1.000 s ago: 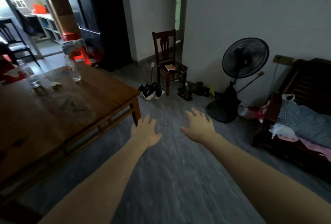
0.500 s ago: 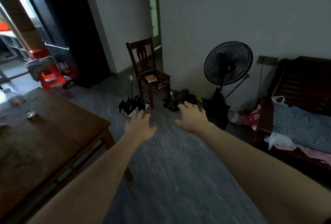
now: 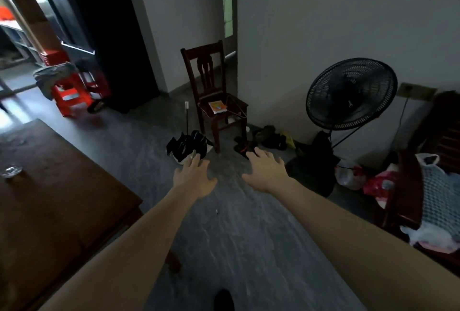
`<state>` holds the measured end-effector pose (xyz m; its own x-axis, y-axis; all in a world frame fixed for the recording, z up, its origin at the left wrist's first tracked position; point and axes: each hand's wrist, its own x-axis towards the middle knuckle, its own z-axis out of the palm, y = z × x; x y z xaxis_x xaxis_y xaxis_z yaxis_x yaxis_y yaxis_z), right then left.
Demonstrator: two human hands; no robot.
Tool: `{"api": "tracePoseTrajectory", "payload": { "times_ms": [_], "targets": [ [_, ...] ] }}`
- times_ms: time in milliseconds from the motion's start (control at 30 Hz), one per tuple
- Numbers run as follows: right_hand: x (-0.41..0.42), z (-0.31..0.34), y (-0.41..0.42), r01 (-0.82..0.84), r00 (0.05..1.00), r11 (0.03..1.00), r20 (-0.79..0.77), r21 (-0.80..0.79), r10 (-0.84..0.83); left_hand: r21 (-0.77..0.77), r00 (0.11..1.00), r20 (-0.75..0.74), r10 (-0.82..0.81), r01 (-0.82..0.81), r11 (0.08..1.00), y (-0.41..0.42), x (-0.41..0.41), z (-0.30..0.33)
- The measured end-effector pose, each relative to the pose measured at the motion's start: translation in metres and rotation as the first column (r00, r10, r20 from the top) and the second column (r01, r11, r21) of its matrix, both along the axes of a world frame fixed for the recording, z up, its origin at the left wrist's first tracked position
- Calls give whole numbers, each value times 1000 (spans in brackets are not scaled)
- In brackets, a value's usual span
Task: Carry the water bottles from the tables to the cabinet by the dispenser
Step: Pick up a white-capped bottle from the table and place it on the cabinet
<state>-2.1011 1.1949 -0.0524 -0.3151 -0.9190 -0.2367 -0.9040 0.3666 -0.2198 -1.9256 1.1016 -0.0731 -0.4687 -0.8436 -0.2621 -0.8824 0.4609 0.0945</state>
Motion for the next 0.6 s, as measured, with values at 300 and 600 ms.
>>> {"api": "tracePoseTrajectory", "payload": {
  "times_ms": [300,600],
  "targets": [
    [-15,19,-189,-120,993,991,-6,-57,120,-31,994,-42,98,-99,995,-173,-10,9],
    [-22,8,-334,-245,968,968,36,-61,247,5,966,-6,259,-259,966,-295,-9,2]
  ]
}}
